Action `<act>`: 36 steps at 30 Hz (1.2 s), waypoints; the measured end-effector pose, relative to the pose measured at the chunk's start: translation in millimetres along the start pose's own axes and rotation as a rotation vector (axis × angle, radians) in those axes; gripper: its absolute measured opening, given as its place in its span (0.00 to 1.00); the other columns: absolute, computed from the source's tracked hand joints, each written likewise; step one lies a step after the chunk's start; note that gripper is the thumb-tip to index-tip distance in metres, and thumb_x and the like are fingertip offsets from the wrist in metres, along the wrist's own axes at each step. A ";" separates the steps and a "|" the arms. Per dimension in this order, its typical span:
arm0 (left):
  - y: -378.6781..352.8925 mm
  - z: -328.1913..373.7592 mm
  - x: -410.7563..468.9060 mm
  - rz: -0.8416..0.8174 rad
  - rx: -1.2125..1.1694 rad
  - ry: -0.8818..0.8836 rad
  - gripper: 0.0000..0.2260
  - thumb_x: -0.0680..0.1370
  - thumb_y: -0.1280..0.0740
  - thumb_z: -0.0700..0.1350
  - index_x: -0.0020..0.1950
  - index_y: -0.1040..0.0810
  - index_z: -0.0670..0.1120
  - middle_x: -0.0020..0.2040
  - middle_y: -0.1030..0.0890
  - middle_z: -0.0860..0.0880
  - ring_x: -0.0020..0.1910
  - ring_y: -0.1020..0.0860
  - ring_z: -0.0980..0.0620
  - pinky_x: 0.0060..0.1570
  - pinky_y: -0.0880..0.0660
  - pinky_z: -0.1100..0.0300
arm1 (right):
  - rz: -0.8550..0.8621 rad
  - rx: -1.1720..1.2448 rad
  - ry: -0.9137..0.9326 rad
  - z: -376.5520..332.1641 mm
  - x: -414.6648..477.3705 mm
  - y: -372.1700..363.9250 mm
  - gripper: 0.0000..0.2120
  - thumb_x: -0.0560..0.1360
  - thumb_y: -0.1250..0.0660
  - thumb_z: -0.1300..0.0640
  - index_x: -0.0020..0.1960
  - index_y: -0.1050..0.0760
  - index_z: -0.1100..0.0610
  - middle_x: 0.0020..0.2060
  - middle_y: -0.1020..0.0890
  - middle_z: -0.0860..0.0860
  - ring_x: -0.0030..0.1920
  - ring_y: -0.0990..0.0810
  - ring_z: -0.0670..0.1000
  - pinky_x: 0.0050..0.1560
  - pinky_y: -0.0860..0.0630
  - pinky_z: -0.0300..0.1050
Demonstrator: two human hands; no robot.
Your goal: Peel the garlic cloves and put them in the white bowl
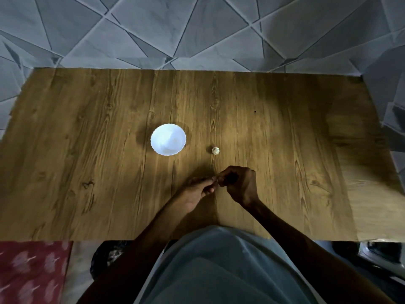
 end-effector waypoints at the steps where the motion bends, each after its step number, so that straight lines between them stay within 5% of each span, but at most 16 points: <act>1: -1.8 -2.7 -0.1 0.012 -0.004 0.006 0.06 0.79 0.35 0.36 0.43 0.21 0.40 0.31 0.19 0.50 0.29 0.23 0.60 0.33 0.26 0.70 | 0.002 0.004 -0.011 0.8 -0.7 0.1 0.12 0.70 0.28 0.71 0.42 0.18 0.54 0.36 0.18 0.43 0.37 0.17 0.42 0.37 0.19 0.36; 5: -7.1 -3.3 0.3 0.041 0.217 -0.135 0.06 0.82 0.40 0.37 0.55 0.26 0.35 0.37 0.23 0.45 0.27 0.24 0.63 0.31 0.28 0.70 | -0.014 0.171 -0.241 16.7 0.0 -1.3 0.05 0.71 0.26 0.68 0.41 0.18 0.59 0.36 0.16 0.50 0.37 0.15 0.46 0.37 0.18 0.39; 12: 1.7 3.6 8.4 0.087 0.795 -0.395 0.06 0.81 0.37 0.40 0.53 0.22 0.40 0.44 0.17 0.47 0.36 0.23 0.63 0.36 0.30 0.71 | -0.128 0.441 -0.546 28.4 0.0 -11.1 0.04 0.74 0.31 0.72 0.45 0.18 0.67 0.41 0.15 0.60 0.43 0.14 0.55 0.43 0.17 0.44; 21: 6.4 8.2 14.1 0.131 0.808 -0.466 0.05 0.74 0.29 0.36 0.47 0.16 0.42 0.43 0.15 0.50 0.41 0.22 0.61 0.43 0.29 0.74 | -0.097 0.099 -0.401 30.4 4.7 -12.4 0.04 0.72 0.27 0.68 0.42 0.18 0.61 0.36 0.17 0.48 0.34 0.19 0.38 0.36 0.22 0.30; 26: 9.7 5.2 17.6 0.122 0.694 -0.462 0.03 0.74 0.27 0.41 0.46 0.15 0.44 0.41 0.15 0.50 0.38 0.21 0.63 0.40 0.26 0.69 | -0.096 0.112 -0.438 31.5 4.7 -12.3 0.06 0.73 0.28 0.67 0.41 0.18 0.58 0.34 0.18 0.46 0.33 0.18 0.40 0.35 0.22 0.32; 32: 0.0 16.3 5.4 0.164 0.739 -0.636 0.08 0.75 0.27 0.48 0.45 0.14 0.43 0.39 0.15 0.53 0.38 0.19 0.62 0.39 0.27 0.72 | -0.034 0.425 -0.720 41.8 -3.4 -16.9 0.02 0.74 0.29 0.68 0.46 0.18 0.65 0.38 0.16 0.56 0.32 0.16 0.45 0.31 0.23 0.34; 36: -0.4 14.7 9.0 0.139 0.729 -0.613 0.07 0.75 0.27 0.47 0.44 0.15 0.44 0.39 0.15 0.54 0.39 0.18 0.60 0.41 0.25 0.68 | -0.050 0.641 -0.883 45.8 -7.9 -20.8 0.03 0.75 0.31 0.68 0.43 0.19 0.64 0.40 0.16 0.58 0.40 0.17 0.52 0.39 0.20 0.42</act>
Point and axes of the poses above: each hand's wrist, its own x-axis towards the middle knuckle, its own y-axis out of the back of the hand, z = x × y, the point moved 6 cm from there along x, towards the middle knuckle
